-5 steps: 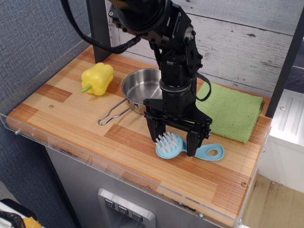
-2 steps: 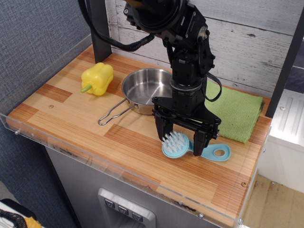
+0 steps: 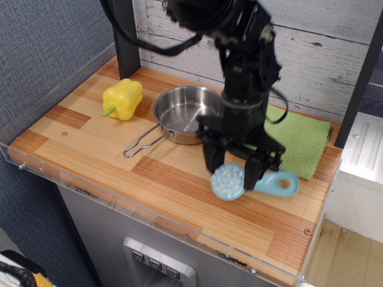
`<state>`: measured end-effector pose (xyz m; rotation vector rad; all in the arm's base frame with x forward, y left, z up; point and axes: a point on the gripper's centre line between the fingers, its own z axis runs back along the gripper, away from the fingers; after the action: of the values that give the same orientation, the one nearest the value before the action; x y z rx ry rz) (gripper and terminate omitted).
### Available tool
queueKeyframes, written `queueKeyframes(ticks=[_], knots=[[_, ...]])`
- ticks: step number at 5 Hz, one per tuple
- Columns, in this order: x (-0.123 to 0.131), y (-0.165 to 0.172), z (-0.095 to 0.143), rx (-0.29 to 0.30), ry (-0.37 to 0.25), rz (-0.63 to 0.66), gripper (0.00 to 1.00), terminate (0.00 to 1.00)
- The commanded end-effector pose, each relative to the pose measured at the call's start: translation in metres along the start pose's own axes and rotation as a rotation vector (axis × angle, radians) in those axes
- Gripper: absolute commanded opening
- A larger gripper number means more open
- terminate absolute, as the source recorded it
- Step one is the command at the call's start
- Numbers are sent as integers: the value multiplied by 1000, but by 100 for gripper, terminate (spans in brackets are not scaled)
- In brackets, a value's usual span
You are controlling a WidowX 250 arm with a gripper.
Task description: Hold the blue spatula from center of the table and place it on top of the green cloth, which is top right edge of the table.
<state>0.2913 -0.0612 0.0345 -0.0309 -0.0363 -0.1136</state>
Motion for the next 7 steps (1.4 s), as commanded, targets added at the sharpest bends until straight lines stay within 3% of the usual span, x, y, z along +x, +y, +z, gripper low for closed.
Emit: queueKeyframes(ticks=[1, 4, 6, 7], knots=[[9, -6, 52, -10, -146, -7, 0, 0], [39, 36, 51, 4, -155, 90, 0, 0], [77, 31, 27, -21, -99, 83, 0, 0], [94, 21, 25, -21, -100, 58, 0, 0]])
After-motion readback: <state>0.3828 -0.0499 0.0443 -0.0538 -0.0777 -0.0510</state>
